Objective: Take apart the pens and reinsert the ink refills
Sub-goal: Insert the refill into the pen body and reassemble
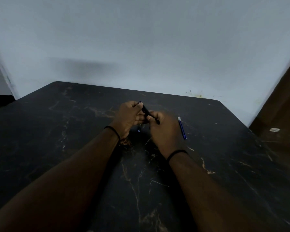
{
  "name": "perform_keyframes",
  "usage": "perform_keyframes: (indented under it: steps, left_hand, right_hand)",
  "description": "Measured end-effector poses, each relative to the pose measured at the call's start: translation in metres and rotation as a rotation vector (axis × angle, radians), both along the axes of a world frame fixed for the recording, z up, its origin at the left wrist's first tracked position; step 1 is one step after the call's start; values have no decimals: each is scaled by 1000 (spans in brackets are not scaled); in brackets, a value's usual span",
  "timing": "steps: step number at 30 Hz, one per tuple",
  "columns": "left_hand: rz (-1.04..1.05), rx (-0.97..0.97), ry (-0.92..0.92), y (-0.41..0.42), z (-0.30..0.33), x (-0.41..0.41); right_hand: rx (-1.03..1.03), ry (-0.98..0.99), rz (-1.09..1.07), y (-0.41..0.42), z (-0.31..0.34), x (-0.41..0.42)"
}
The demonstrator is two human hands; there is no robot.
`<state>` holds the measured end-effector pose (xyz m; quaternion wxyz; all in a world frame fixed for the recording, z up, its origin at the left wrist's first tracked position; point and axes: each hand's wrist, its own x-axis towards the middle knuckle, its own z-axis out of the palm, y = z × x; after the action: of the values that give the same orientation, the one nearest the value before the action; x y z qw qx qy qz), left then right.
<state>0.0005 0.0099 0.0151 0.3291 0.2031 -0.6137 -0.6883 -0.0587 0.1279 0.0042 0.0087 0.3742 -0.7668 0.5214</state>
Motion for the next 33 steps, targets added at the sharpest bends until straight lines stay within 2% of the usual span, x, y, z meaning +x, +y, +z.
perform_keyframes:
  steps: [4, 7, 14, 20, 23, 29, 33]
  left_hand:
    - [83, 27, 72, 1, 3, 3]
    - [129, 100, 129, -9, 6, 11]
    - [107, 149, 136, -16, 0, 13]
    - [76, 183, 183, -23, -4, 13]
    - [56, 183, 197, -24, -6, 13]
    - [29, 214, 202, -28, -7, 14]
    - [31, 216, 208, -28, -6, 14]
  right_hand:
    - [54, -52, 75, 1, 1, 3]
    - [113, -57, 51, 2, 1, 1]
    - [143, 105, 3, 3, 2, 0]
    - [111, 68, 6, 2, 2, 1]
    - [92, -4, 40, 3, 2, 3]
    - [-13, -392, 225, 2, 5, 9]
    - [3, -449, 291, 1, 5, 10]
